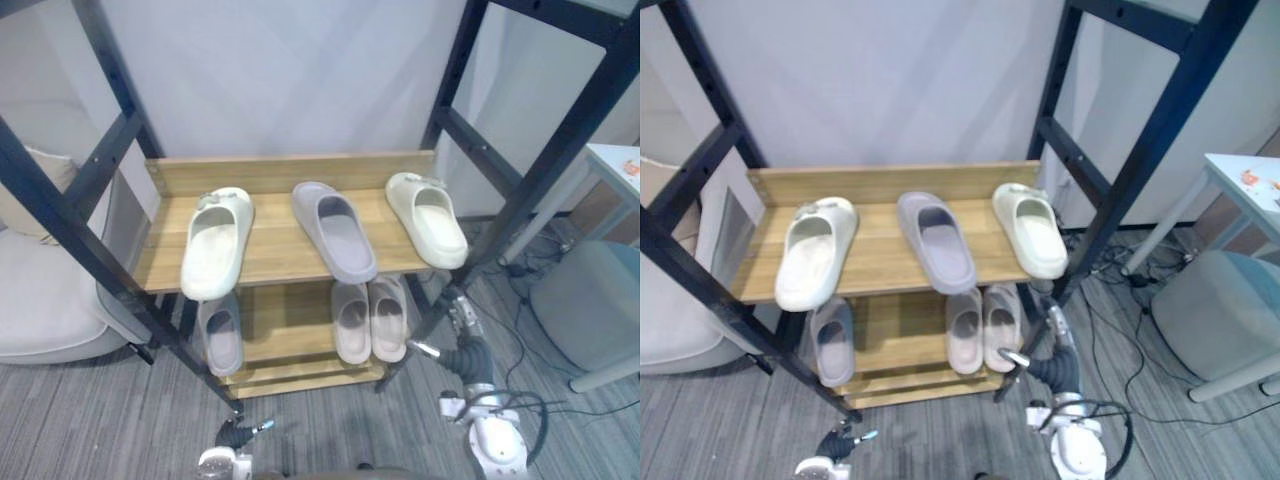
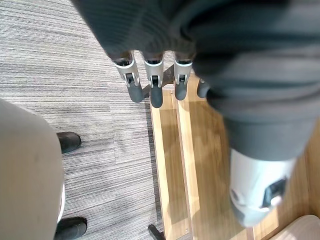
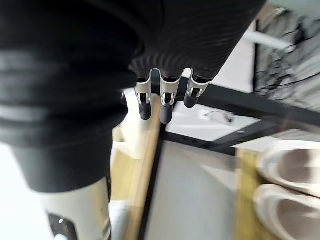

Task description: Organize the slippers on the shoe rack

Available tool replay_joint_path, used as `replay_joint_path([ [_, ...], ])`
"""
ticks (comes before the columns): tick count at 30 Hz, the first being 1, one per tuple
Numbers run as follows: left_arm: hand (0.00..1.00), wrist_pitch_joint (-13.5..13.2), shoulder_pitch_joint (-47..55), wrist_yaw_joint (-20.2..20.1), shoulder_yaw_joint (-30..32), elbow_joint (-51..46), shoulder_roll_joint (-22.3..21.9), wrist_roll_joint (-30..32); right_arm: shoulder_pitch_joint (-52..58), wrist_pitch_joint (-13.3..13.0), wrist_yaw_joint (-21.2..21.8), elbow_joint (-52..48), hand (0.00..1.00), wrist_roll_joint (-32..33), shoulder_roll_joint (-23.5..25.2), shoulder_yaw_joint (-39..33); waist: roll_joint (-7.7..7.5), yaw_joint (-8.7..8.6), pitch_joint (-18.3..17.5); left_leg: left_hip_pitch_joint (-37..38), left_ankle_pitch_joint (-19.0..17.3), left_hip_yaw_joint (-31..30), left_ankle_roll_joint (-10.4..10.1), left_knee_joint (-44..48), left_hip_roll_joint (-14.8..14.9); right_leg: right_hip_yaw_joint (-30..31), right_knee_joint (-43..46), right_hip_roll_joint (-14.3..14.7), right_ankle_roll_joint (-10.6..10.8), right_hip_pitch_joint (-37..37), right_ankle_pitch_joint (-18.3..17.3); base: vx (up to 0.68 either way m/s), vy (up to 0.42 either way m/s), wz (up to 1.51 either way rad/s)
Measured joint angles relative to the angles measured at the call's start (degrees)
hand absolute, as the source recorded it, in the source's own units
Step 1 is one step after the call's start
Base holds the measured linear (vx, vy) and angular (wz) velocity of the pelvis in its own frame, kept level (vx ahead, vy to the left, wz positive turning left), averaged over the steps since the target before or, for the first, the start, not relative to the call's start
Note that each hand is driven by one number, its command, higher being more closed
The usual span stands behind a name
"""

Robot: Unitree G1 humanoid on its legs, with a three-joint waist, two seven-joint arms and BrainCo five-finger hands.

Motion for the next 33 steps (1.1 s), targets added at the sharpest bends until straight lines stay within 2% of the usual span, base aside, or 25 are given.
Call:
replay_joint_path([
  [9,0.00,-0.2,0.0,-0.3,0.0,-0.1,0.1,0.1,-8.9,-0.5,-0.7,0.0,0.00,0.2,-2.3,1.3,-0.12,0.31,-0.2,-1.9,0.0,-2.6,0.1,1.2,-0.4,-2.3,-0.1,-0.3,0.0,0.1,0.0,-0.01,-0.020,0.15],
  [13,0.00,-0.2,0.0,-0.5,0.0,-0.1,0.1,0.1,-11.5,-0.5,-0.9,0.1,0.00,2.6,-2.9,1.2,-0.13,0.26,-0.2,-3.0,0.2,-4.2,0.3,1.6,-0.6,-3.8,-0.1,-0.7,0.3,0.0,-0.2,-0.03,-0.018,0.17],
  [24,0.00,-0.3,-0.1,-1.3,0.1,-0.3,0.2,0.1,-23.6,-0.3,-2.6,4.8,0.00,4.6,-7.3,0.2,-0.17,0.46,-0.3,-5.5,0.7,-6.5,1.0,1.7,-1.7,-6.1,-0.6,-1.6,0.8,-1.0,-0.1,0.00,0.003,0.12],
  [33,0.00,-0.2,-0.1,-1.4,0.0,-1.4,0.2,0.1,-36.2,2.4,-4.5,16.5,0.00,4.4,-9.8,-1.3,-0.42,1.49,-0.1,-6.1,0.7,-7.0,1.1,1.7,-1.8,-6.8,-0.8,-1.7,0.8,-1.2,0.0,0.01,0.000,0.03],
])
